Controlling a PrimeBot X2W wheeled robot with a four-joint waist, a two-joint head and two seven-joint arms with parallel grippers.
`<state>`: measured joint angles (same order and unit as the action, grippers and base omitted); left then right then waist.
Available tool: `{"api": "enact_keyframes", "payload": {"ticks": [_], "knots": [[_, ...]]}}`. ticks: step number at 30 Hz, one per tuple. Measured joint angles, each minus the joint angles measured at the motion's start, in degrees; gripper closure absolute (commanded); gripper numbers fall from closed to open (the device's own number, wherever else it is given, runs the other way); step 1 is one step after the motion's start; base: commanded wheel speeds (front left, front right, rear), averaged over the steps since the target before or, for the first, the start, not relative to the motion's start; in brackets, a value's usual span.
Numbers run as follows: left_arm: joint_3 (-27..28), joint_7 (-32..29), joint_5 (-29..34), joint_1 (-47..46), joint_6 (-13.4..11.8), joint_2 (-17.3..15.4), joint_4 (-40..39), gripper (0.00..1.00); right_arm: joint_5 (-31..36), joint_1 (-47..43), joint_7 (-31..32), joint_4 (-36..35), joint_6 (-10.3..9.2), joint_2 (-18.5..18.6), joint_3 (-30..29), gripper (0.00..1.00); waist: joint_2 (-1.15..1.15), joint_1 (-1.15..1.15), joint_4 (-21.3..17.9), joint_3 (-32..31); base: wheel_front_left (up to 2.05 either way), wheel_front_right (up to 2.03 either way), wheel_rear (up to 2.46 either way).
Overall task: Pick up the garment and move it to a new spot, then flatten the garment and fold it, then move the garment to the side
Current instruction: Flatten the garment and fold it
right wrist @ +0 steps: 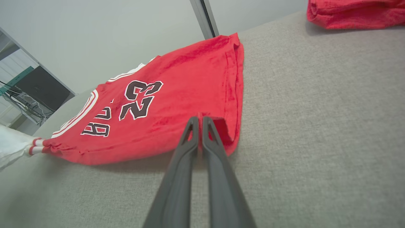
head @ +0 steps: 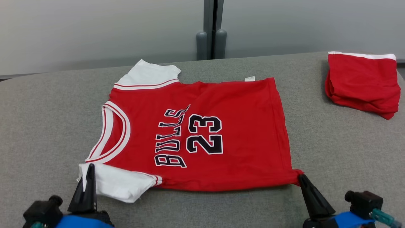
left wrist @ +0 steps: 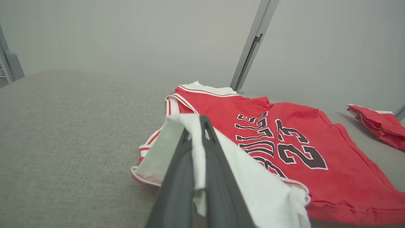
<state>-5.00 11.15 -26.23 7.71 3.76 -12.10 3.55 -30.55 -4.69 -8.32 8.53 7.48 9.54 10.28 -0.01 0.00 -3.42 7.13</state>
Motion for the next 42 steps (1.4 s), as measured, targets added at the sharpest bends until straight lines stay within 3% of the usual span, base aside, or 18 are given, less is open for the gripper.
{"api": "enact_keyframes", "payload": {"ticks": [8, 17, 19, 20, 21, 32, 42], "knots": [[-2.1, -3.4, 0.9, -15.1, 2.2, -4.4, 6.5, 1.0, -0.1, 11.2, 0.6, 5.5, 0.0, -0.2, 1.0, 1.0, 0.0, 0.01, -2.2, 4.2, 0.0, 0.0, 0.0], [-5.3, -3.0, 1.0, -27.9, 3.2, -6.6, 20.0, 1.0, -0.2, 21.2, -1.4, 14.4, 0.0, -1.5, 3.6, 1.0, -0.01, 0.01, -3.5, 8.6, 0.0, 0.0, 0.0], [-6.4, -2.5, 1.2, -29.6, 3.3, -6.9, 23.1, 1.0, -0.3, 22.2, -2.3, 16.4, 0.0, -1.7, 4.4, 0.54, -0.01, 0.01, -3.4, 9.0, 0.0, 0.0, 0.0], [-6.7, -1.5, 1.4, -30.3, 3.3, -7.0, 24.2, 0.37, -0.3, 22.6, -2.7, 17.0, 0.0, -1.7, 4.8, 0.0, -0.01, 0.01, -3.4, 9.1, 0.0, 0.0, 0.0], [-6.9, -0.7, 1.6, -30.8, 3.3, -7.0, 25.4, 0.0, -0.4, 22.9, -3.1, 17.7, 0.0, -1.7, 5.2, 0.0, -0.01, 0.01, -3.3, 9.1, 0.0, 0.0, 0.0], [-6.7, 3.6, 1.5, -27.5, 3.4, -6.3, 30.9, 0.0, 1.2, 17.6, -6.0, 18.9, 0.0, 0.9, 5.1, 0.0, 0.0, -0.01, -1.7, 6.2, 0.0, 0.0, 0.0], [-6.3, 3.6, 0.5, -23.8, 3.3, -6.1, 35.6, 0.0, 3.5, 17.0, -6.0, 22.0, 0.0, -0.6, 4.8, 0.0, 0.0, -0.01, -1.4, 6.7, 0.0, 0.0, 0.0]]}}
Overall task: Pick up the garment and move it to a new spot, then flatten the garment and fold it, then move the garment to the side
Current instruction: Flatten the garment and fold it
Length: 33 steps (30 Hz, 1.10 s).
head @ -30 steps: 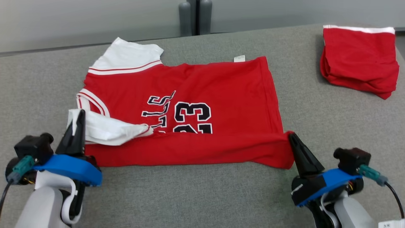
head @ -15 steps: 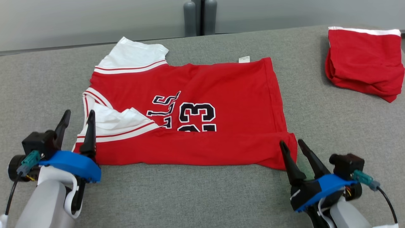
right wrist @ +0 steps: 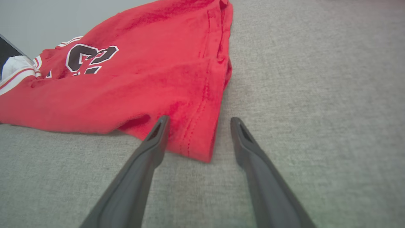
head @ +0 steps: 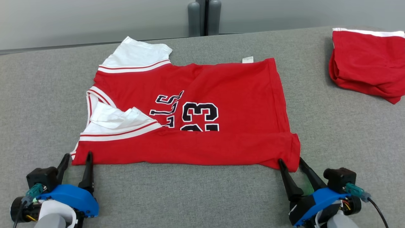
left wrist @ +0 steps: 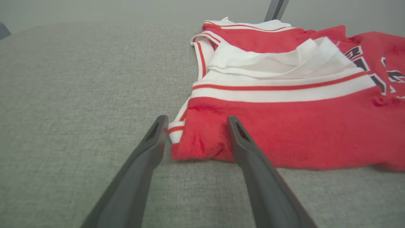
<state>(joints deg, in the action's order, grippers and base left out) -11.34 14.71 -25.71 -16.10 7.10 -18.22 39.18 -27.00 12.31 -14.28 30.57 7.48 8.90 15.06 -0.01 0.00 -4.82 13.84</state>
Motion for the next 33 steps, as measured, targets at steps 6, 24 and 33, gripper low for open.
{"api": "enact_keyframes", "payload": {"ticks": [6, 24, 33], "knots": [[-1.3, -0.1, -1.1, -2.4, 0.0, 0.8, 4.8, 0.02, 1.5, 2.8, 0.2, 4.1, 0.0, -1.4, 0.7, 0.0, 0.01, 0.01, 0.1, 0.6, 0.0, 0.0, 0.0], [-0.7, 0.3, -4.4, 5.4, 0.1, 3.2, -1.7, 1.0, -1.6, -3.6, -0.3, -0.3, 0.01, 1.4, 0.1, 1.0, 0.02, 0.0, 3.5, -7.7, 0.0, 0.0, 0.0], [1.5, 0.3, -2.2, 19.8, -2.9, 6.2, -13.3, 1.0, -1.9, -14.6, 7.2, -11.2, 0.01, 4.7, -2.5, 1.0, 0.02, 0.0, 4.8, -9.6, 0.0, 0.0, 0.0]]}}
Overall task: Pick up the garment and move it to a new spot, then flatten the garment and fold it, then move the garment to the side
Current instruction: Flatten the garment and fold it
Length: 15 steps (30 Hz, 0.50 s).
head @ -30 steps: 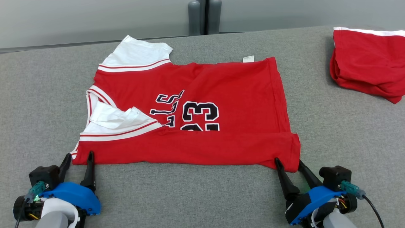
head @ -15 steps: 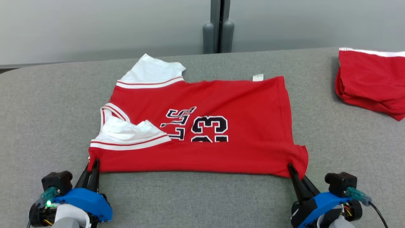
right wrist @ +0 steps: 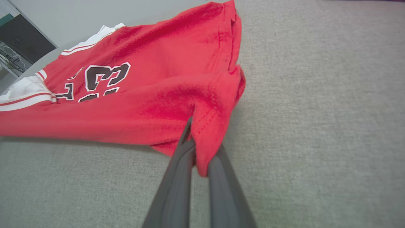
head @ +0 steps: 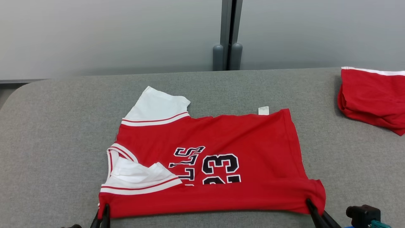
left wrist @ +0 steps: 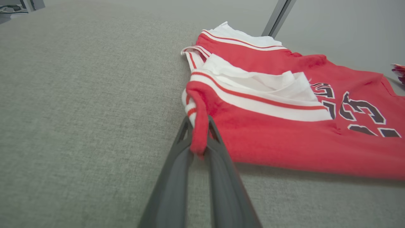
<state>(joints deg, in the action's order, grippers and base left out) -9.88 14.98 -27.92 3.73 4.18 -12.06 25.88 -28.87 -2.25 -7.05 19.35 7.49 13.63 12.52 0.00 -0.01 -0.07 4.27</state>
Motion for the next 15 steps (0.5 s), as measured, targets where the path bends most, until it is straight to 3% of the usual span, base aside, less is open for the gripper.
{"api": "enact_keyframes", "payload": {"ticks": [6, 7, 8, 9, 15], "knots": [[-0.3, -0.3, 0.3, 3.3, -0.9, 1.2, -3.0, 1.0, 0.8, -5.1, 5.5, -5.4, 0.0, -0.9, -4.5, 1.0, 0.0, 0.0, 0.4, 0.3, 0.0, 0.0, 0.0], [-0.5, -0.4, 0.5, 3.3, -1.1, 1.0, -2.9, 0.93, 1.2, -5.5, 6.7, -5.5, 0.0, -1.2, -4.7, 0.69, 0.0, 0.0, 0.4, 0.3, 0.0, 0.0, 0.0], [-0.6, -0.3, 0.9, 3.2, -1.2, 0.8, -2.9, 0.15, 1.5, -5.9, 7.0, -5.7, 0.0, -1.7, -5.0, 0.08, 0.0, 0.0, 0.4, 0.3, 0.0, 0.0, 0.0], [-0.4, -0.3, 0.7, 3.1, -1.3, 1.0, -2.9, 0.0, 1.7, -6.0, 7.1, -6.1, 0.0, -2.3, -5.2, 0.0, 0.0, 0.0, 0.4, 0.2, 0.0, 0.0, 0.0], [1.0, -0.1, 2.9, 1.2, -1.9, 0.9, -4.6, 0.0, 4.1, -4.7, 5.2, -7.6, 0.0, -3.8, -6.4, 0.0, 0.0, 0.01, -0.3, -0.1, 0.0, 0.0, 0.0]]}}
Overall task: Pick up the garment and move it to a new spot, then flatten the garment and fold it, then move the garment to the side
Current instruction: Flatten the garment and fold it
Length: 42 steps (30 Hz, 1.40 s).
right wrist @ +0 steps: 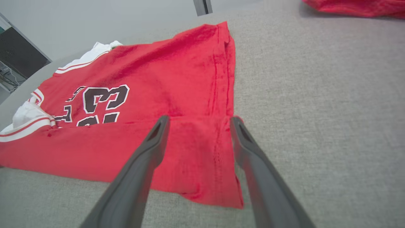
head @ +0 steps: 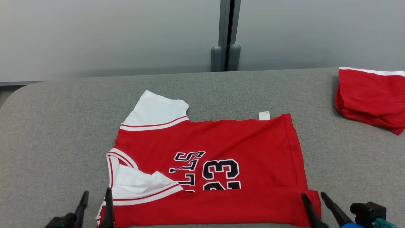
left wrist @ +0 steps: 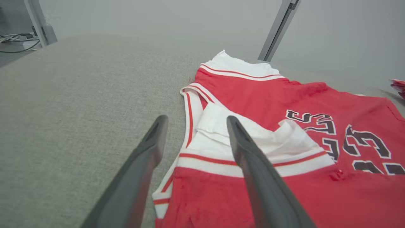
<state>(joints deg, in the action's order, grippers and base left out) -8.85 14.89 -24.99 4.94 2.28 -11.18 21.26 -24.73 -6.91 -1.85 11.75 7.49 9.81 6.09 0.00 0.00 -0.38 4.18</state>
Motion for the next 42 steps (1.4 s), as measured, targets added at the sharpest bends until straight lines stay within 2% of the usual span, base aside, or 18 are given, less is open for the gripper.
{"api": "enact_keyframes", "payload": {"ticks": [9, 16, 27, 42], "knots": [[9.4, 0.1, 7.4, -2.1, -0.2, 1.7, -9.9, 0.0, 4.8, 6.2, -8.4, -0.7, -0.01, -1.6, -2.4, 0.0, -0.01, 0.0, -0.9, 0.1, 0.0, 0.0, 0.0], [14.9, 0.1, 13.0, -4.4, 1.6, 3.6, -12.5, 0.0, 9.2, 10.0, -12.7, 2.6, -0.01, -3.5, -3.8, 0.0, -0.01, 0.0, -0.3, 0.9, 0.0, 0.0, 0.0], [15.0, 0.1, 18.4, -4.7, 4.1, 4.6, -8.0, 0.0, 13.7, 9.3, -13.1, 4.0, -0.01, -6.1, -4.1, 0.0, -0.01, 0.0, 0.6, 0.0, 0.0, 0.0, 0.0], [13.5, 0.1, 18.2, -4.4, 4.9, 4.6, -6.1, 0.0, 15.4, 7.8, -13.1, 4.1, -0.01, -6.8, -5.5, 0.0, -0.01, 0.0, 0.4, -1.6, 0.0, 0.0, 0.0]]}}
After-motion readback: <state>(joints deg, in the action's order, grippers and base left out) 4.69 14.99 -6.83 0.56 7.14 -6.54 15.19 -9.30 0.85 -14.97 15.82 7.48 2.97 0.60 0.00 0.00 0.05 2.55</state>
